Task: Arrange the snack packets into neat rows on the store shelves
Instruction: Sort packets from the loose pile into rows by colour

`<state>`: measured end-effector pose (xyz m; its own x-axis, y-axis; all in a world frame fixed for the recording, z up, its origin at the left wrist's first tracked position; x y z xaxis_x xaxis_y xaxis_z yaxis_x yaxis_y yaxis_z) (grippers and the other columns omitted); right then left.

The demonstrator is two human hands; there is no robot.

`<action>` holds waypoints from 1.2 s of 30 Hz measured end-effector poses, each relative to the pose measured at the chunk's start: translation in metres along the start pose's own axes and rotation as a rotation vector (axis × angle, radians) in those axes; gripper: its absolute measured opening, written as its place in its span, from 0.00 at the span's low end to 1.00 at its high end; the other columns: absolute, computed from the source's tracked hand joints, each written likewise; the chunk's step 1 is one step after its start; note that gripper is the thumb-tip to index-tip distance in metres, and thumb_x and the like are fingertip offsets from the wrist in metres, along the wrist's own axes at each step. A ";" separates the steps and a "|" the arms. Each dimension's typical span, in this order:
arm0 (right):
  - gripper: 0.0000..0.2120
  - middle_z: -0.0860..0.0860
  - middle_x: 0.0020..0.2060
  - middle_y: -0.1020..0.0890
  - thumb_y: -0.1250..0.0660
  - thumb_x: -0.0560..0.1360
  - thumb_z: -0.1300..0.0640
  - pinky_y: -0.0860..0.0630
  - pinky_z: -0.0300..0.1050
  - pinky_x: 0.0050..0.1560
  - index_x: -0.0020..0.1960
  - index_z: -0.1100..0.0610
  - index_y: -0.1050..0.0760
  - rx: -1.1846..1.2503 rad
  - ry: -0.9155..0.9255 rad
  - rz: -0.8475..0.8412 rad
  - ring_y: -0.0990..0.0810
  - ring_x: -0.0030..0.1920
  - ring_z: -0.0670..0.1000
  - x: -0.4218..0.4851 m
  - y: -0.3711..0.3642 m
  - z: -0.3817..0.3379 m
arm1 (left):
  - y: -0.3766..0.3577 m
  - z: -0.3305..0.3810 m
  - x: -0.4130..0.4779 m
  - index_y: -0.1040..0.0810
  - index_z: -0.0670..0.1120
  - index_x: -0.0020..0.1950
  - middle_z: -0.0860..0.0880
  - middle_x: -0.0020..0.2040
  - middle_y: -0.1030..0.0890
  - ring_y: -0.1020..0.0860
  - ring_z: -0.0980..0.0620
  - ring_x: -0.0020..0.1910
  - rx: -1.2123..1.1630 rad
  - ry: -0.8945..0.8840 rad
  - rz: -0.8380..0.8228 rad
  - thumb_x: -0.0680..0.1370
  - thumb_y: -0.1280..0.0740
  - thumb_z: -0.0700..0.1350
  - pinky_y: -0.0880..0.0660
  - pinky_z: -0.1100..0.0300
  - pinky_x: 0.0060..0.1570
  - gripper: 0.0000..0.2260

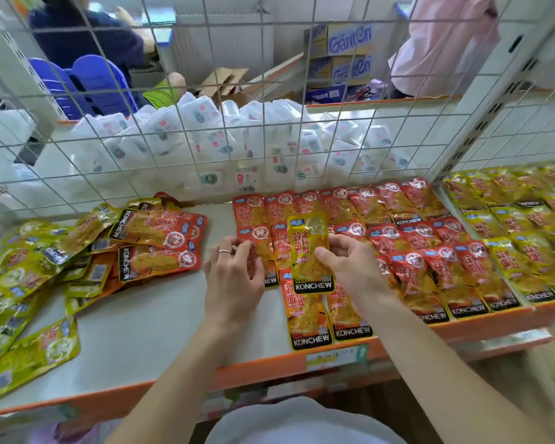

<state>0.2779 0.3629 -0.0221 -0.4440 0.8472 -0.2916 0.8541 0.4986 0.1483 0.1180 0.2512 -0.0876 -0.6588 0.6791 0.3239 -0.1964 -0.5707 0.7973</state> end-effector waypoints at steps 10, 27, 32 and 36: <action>0.17 0.49 0.54 0.15 0.27 0.76 0.57 0.22 0.48 0.63 0.64 0.57 0.23 0.012 -0.012 0.047 0.17 0.55 0.47 -0.018 0.015 0.004 | 0.003 -0.002 0.001 0.21 0.43 0.56 0.43 0.59 0.23 0.26 0.40 0.58 -0.035 -0.045 0.040 0.76 0.30 0.44 0.31 0.45 0.57 0.10; 0.07 0.49 0.46 0.13 0.28 0.75 0.62 0.23 0.54 0.64 0.49 0.51 0.17 0.247 0.029 0.173 0.16 0.52 0.51 -0.073 0.204 0.028 | -0.023 0.196 -0.066 0.22 0.42 0.63 0.43 0.67 0.24 0.26 0.39 0.63 -0.175 -0.404 0.019 0.76 0.35 0.44 0.31 0.47 0.63 0.17; 0.07 0.49 0.42 0.13 0.30 0.77 0.64 0.21 0.40 0.45 0.51 0.54 0.18 0.320 0.065 0.258 0.16 0.44 0.47 -0.104 0.308 0.049 | -0.053 0.282 -0.106 0.24 0.43 0.64 0.43 0.67 0.25 0.26 0.38 0.63 -0.183 -0.481 -0.028 0.76 0.36 0.47 0.28 0.43 0.62 0.18; 0.06 0.51 0.44 0.13 0.29 0.76 0.64 0.21 0.45 0.50 0.51 0.55 0.18 0.370 0.070 0.342 0.15 0.46 0.50 -0.120 0.377 0.068 | -0.077 0.342 -0.138 0.22 0.43 0.64 0.43 0.68 0.25 0.27 0.38 0.65 -0.170 -0.498 -0.100 0.76 0.38 0.49 0.28 0.41 0.62 0.19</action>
<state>0.6713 0.4371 0.0048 -0.1285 0.9673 -0.2188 0.9868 0.1029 -0.1247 0.4723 0.3595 -0.0199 -0.2143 0.8473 0.4860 -0.3828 -0.5306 0.7563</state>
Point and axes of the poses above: each hand's wrist, its own x-axis towards the middle knuckle, its own y-axis out of the back of the hand, z = x × y, the point moved 1 cm from there along x, towards the middle knuckle
